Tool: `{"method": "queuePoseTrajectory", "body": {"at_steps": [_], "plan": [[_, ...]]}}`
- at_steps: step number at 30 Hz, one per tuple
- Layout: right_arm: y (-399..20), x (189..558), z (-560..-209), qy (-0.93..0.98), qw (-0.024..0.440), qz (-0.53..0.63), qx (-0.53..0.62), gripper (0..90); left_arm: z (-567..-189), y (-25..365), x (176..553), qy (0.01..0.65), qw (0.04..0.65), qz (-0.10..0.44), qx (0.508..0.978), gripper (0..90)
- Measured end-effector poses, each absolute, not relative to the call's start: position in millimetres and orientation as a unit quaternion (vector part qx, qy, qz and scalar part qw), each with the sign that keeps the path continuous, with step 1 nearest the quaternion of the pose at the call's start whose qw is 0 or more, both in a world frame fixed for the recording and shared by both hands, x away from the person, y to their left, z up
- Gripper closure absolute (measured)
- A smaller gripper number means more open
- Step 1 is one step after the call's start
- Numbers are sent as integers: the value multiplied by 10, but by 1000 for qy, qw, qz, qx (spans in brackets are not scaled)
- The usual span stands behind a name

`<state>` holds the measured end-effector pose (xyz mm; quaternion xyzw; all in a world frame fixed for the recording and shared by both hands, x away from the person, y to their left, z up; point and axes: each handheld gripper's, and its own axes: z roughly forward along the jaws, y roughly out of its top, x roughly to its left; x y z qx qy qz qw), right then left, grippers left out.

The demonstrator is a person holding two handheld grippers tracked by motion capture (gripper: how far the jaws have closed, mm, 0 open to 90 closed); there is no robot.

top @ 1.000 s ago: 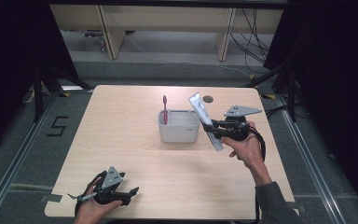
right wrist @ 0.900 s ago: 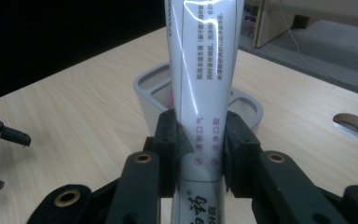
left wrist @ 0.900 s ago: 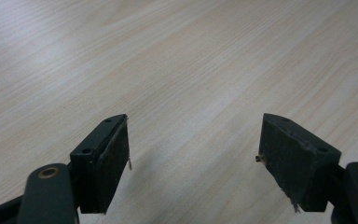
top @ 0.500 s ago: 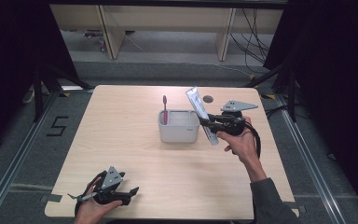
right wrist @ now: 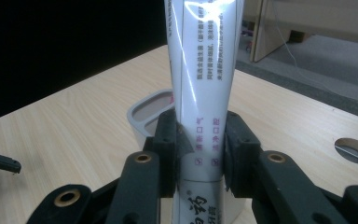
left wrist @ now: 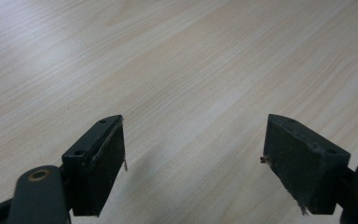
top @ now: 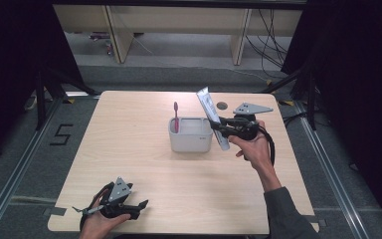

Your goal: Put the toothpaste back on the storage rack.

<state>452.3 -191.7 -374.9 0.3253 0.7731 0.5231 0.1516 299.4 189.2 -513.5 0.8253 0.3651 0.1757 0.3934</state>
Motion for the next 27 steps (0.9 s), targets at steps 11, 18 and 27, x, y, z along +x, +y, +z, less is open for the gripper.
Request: {"method": "queuePoseTrajectory", "body": {"at_steps": [11, 18, 27], "plan": [[-1826, 4587, -3699, 768, 152, 531, 323, 707, -5128, 1896, 2995, 364, 389, 177, 828, 197], [-1745, 4670, -3689, 767, 160, 534, 318, 707, -5125, 1900, 2996, 363, 389, 179, 828, 197], [-1638, 4768, -3673, 759, 150, 547, 321, 707, -5123, 1897, 2998, 363, 389, 178, 828, 197]]}}
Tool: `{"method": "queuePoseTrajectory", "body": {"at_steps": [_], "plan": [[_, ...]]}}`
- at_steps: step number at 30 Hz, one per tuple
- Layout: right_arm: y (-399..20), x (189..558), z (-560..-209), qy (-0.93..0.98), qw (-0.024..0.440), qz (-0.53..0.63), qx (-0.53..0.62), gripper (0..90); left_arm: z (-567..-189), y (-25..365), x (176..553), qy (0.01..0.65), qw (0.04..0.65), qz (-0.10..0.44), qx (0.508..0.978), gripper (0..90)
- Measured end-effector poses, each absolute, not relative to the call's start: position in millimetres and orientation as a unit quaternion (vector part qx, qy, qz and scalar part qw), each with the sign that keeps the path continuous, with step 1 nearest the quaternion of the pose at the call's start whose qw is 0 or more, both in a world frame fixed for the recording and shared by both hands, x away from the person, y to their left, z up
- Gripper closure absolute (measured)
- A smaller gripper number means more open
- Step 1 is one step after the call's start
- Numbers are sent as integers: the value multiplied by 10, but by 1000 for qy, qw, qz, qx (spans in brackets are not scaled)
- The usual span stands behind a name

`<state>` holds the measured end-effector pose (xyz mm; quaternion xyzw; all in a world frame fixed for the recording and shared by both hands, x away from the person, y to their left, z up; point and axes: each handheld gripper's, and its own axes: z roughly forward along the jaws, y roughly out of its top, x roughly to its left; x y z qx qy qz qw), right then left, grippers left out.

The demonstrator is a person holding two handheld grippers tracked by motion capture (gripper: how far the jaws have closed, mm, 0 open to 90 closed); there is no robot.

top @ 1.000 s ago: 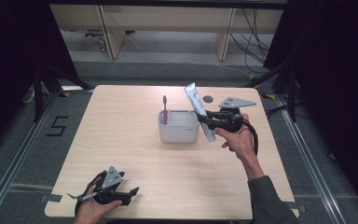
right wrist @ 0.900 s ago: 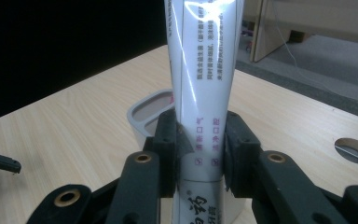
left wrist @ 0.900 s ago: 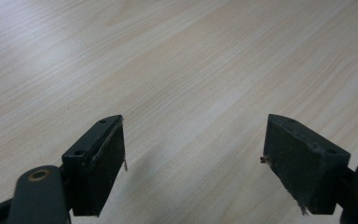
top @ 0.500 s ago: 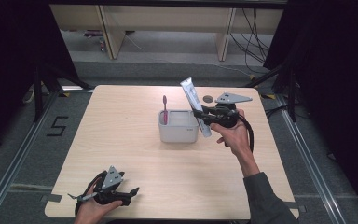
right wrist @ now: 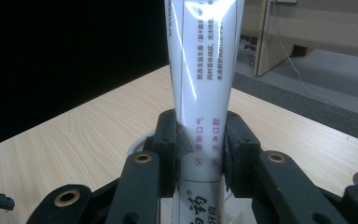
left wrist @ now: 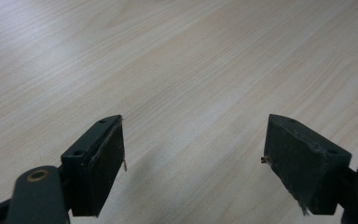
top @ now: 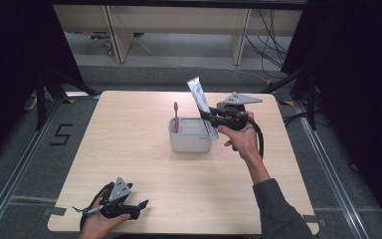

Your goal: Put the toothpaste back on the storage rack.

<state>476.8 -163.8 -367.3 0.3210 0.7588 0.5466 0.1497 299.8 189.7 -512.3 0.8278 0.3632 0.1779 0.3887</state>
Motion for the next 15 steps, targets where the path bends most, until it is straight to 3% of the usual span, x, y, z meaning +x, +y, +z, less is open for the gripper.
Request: {"method": "queuePoseTrajectory", "body": {"at_steps": [15], "plan": [[-1399, 4927, -3652, 761, 154, 545, 316, 706, -5129, 1882, 2991, 365, 391, 174, 827, 197]]}}
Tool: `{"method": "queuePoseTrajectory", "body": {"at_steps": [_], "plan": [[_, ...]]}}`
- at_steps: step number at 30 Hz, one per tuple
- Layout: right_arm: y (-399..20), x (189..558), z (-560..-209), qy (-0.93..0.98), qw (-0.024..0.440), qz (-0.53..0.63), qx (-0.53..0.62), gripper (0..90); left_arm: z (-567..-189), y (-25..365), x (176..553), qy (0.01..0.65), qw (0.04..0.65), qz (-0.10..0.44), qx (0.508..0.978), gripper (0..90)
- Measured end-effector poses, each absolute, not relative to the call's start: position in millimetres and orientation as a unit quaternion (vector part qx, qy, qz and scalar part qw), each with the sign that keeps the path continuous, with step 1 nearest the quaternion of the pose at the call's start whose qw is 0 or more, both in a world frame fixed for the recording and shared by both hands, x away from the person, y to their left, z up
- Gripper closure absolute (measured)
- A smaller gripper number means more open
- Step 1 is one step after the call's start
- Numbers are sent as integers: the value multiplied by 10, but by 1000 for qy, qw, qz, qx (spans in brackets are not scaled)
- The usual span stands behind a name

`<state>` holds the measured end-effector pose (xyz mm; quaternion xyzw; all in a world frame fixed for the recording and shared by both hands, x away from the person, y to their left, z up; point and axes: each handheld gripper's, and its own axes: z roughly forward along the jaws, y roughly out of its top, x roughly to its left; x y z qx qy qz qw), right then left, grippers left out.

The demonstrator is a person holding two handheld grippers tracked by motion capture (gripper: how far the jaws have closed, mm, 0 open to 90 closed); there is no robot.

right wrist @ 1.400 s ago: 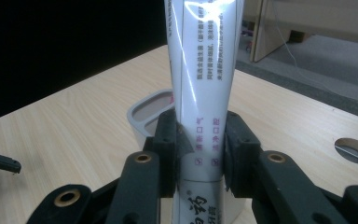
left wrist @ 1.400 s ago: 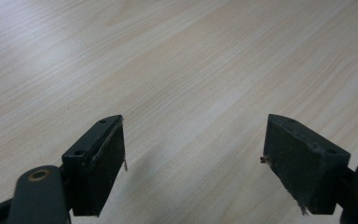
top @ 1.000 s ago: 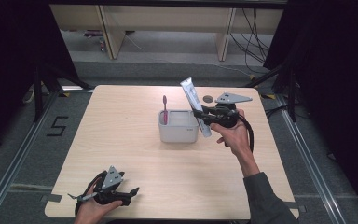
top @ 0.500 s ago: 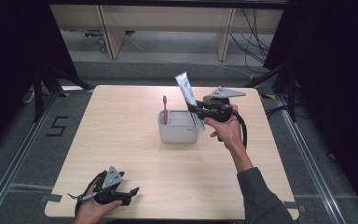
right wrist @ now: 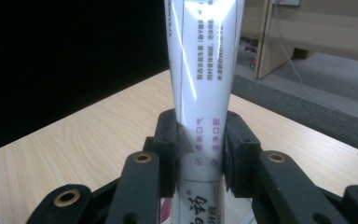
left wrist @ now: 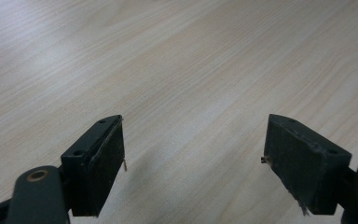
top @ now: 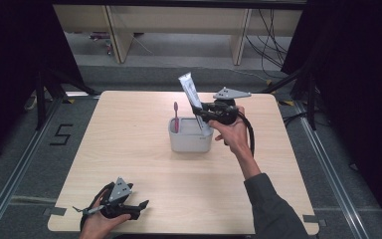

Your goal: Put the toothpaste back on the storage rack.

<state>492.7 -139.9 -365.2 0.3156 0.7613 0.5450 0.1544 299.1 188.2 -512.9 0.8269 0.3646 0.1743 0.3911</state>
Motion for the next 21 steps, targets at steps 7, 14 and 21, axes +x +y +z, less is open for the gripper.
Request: {"method": "queuePoseTrajectory", "body": {"at_steps": [7, 14, 21], "plan": [[-1320, 5010, -3682, 755, 167, 549, 317, 705, -5132, 1880, 2990, 363, 393, 175, 826, 197], [-1258, 5067, -3712, 753, 167, 550, 319, 705, -5124, 1890, 2990, 359, 385, 179, 831, 198], [-1229, 5125, -3772, 751, 164, 548, 330, 704, -5126, 1884, 2985, 360, 391, 176, 829, 197]]}}
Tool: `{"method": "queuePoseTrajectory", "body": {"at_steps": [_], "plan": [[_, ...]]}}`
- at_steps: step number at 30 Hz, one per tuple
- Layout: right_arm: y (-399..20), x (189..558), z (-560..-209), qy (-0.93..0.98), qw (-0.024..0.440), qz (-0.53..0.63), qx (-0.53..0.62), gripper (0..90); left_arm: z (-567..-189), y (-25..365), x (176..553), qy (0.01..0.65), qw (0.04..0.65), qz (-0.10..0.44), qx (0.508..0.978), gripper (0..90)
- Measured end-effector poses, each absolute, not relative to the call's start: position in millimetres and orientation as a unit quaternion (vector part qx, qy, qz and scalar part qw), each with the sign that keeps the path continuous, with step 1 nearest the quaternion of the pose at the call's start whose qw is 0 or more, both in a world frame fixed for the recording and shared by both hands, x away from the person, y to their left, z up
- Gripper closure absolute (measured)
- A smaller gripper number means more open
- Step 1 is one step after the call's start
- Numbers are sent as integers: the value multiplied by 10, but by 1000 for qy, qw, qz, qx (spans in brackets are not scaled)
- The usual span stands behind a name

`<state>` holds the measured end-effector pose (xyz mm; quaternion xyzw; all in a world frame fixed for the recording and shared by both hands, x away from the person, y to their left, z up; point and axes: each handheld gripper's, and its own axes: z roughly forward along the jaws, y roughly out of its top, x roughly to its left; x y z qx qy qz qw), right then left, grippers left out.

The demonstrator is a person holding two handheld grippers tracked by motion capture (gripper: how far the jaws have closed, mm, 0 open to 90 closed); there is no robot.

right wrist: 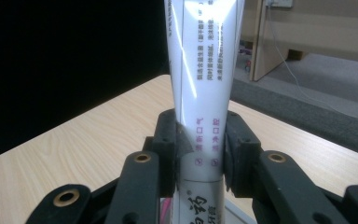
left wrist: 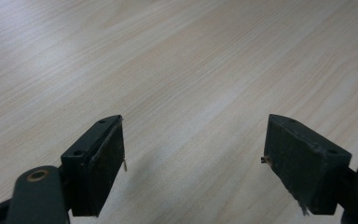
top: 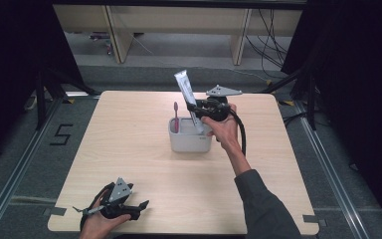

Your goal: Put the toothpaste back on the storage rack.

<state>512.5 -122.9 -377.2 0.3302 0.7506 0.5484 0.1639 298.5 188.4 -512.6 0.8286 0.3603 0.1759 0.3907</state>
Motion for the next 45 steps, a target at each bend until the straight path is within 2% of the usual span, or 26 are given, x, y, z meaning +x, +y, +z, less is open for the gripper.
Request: {"method": "queuePoseTrajectory", "body": {"at_steps": [9, 24, 34, 35, 36, 39, 45], "plan": [[-1215, 5188, -3839, 749, 176, 547, 331, 702, -5137, 1870, 2982, 360, 392, 174, 828, 197], [-1127, 5214, -3949, 740, 157, 554, 347, 698, -5133, 1874, 2980, 358, 391, 174, 830, 198], [-1120, 5205, -4024, 739, 163, 551, 353, 695, -5132, 1877, 2979, 356, 388, 173, 832, 197], [-1125, 5214, -4035, 739, 174, 551, 348, 695, -5139, 1869, 2976, 358, 391, 172, 830, 198], [-1118, 5208, -4041, 741, 161, 549, 352, 694, -5133, 1881, 2980, 354, 381, 175, 836, 198], [-1113, 5206, -4074, 741, 180, 545, 348, 694, -5141, 1865, 2976, 357, 391, 171, 831, 197], [-1098, 5199, -4125, 747, 173, 541, 347, 692, -5134, 1880, 2981, 354, 382, 174, 836, 197]]}}
